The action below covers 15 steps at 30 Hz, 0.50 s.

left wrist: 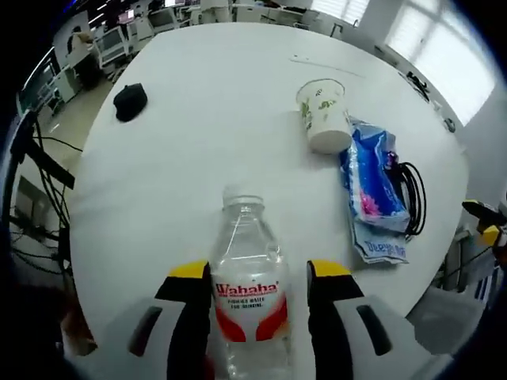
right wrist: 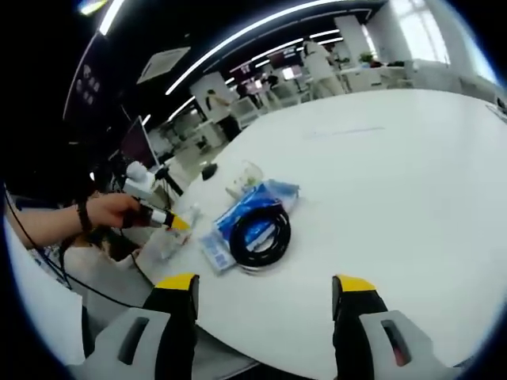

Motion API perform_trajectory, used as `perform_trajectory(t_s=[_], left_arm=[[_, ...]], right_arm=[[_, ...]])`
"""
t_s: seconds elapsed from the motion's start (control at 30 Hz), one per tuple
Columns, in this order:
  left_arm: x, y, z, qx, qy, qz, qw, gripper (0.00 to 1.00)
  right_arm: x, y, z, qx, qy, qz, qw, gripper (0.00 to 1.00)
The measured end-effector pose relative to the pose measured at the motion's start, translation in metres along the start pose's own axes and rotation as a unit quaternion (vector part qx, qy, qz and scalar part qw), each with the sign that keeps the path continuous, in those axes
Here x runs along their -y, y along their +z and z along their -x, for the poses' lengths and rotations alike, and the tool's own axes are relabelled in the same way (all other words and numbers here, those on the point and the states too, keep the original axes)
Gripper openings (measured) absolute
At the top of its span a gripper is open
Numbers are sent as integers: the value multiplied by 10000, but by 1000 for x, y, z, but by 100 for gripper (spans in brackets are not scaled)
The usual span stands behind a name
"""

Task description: Arrange the tabletop items into an orderly group along one side of the table until the central work area is clear of visible clutter.

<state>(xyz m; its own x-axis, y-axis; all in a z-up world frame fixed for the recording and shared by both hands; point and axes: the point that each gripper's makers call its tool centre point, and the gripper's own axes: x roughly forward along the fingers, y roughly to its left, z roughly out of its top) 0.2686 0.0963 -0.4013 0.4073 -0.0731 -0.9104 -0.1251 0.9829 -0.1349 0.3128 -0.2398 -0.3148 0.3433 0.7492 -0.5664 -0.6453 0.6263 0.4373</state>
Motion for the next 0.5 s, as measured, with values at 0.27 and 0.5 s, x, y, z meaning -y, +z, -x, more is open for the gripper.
perform_trajectory(t_s=[0.27,0.5], left_arm=[[-8,-3,-8,-23,199,-99,9998,44],[-8,6,-5,297,30,82,9995,42]], right_arm=[[1,-6,2,-53,-22,-58,10000,69],[1,-4,0,-45,-24,-42,10000,69]])
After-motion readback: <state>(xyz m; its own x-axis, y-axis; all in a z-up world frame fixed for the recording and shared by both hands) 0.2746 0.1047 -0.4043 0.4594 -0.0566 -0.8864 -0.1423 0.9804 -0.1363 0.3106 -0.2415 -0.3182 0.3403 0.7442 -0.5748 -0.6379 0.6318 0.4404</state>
